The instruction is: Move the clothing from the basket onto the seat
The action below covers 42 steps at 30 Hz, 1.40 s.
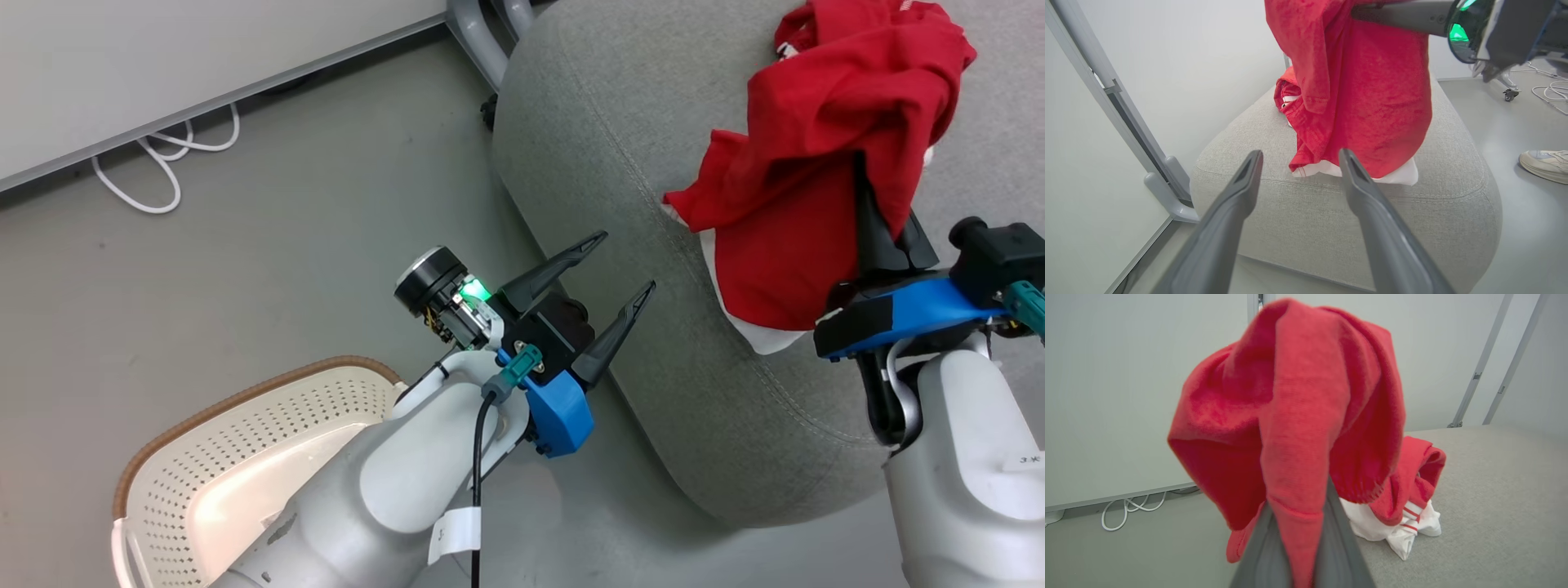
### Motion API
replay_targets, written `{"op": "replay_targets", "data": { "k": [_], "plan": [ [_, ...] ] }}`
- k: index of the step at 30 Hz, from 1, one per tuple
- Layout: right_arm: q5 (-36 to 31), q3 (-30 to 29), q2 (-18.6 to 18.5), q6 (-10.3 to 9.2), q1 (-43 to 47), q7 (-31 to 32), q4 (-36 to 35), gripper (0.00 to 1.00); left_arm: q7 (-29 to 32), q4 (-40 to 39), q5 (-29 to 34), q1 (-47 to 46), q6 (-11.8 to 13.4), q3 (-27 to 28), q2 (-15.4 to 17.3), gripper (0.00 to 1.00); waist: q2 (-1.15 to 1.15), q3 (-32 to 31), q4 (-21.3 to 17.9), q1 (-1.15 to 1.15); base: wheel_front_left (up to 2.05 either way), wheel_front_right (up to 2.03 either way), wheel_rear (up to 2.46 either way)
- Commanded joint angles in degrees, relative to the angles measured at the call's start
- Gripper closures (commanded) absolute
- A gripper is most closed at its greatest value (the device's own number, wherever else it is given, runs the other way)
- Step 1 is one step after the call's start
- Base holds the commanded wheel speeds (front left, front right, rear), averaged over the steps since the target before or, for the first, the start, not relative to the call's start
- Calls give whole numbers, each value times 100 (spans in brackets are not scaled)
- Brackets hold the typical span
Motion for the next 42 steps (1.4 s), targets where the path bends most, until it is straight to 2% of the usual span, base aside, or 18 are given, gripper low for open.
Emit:
{"op": "replay_targets", "data": {
  "k": [1,15,23,36,42],
  "plan": [
    [-22,-73,6,1,92,-4,-34,100,-27,24,-8,63,-17,-52,9,0,0,40,-83,0,0,0,0],
    [-37,-321,38,1,316,-4,-197,100,-27,1,-30,-26,-33,-145,-6,0,0,146,-108,0,0,0,0],
    [-8,-439,14,1,-37,-4,-420,100,-27,-57,33,-194,29,-118,94,0,0,447,-43,0,0,0,0],
    [84,-1083,-355,1,-1650,-4,-1207,100,71,-320,232,-813,50,-115,405,0,0,1678,57,0,0,0,0],
    [183,-1761,-855,1,-2631,-4,-1609,100,213,-610,352,-1122,86,-101,665,0,0,2348,67,0,0,0,0]
  ]
}}
